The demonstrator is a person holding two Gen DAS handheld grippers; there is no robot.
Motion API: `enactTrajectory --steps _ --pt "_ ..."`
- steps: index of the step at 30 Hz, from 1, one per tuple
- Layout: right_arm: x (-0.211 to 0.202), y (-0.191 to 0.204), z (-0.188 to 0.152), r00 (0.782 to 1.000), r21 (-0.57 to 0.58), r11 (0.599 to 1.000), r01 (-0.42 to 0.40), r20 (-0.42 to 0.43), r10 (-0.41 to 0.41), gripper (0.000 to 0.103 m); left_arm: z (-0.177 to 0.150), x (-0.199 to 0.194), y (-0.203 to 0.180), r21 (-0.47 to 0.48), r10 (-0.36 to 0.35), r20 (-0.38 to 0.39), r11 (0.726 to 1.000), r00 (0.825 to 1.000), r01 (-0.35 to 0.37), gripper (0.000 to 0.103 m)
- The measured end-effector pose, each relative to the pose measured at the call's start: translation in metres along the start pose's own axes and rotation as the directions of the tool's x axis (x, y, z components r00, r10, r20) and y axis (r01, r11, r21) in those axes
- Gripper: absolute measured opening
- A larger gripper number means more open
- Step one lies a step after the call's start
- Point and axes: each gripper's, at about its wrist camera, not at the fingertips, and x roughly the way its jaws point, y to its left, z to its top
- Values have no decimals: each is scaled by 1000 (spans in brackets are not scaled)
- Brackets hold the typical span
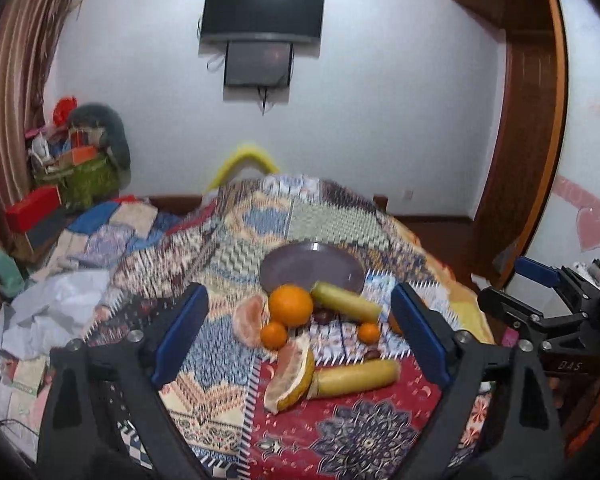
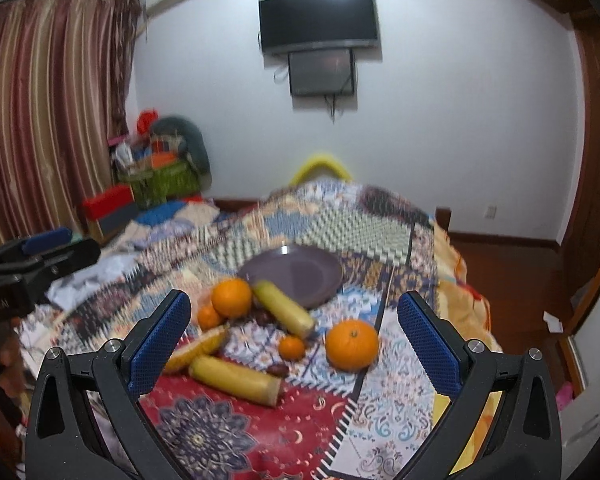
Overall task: Organize fruits
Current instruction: 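Lower the left tool onto the pomelo segment while the right tool approaches the yellow tube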
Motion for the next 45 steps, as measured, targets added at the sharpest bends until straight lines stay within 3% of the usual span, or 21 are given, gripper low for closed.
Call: enactTrajectory --steps 8,14,17,21,29,34,45 --pt "42 3 -28 986 -17 998 -61 -155 58 102 -32 50 17 -59 -16 -185 998 983 5 72" --pt "72 6 -45 962 -17 993 -120 -248 112 88 -56 80 19 -47 -24 -291 999 956 11 60" --pt "84 6 -52 945 -3 988 -153 -292 146 79 -69 94 19 -32 -29 -353 999 935 20 57" --pt "96 8 -57 929 4 983 -185 -324 177 68 -82 106 19 -15 -36 -401 999 915 33 54" --pt "117 13 -68 890 23 967 -253 -387 242 64 -102 124 17 12 -33 -462 999 886 44 51" --pt "125 13 -74 852 55 950 -307 -429 300 64 -105 135 19 16 -20 -470 999 883 32 48" --pt "113 11 -76 857 17 950 -310 -429 287 54 -105 127 9 67 5 -451 997 893 28 39"
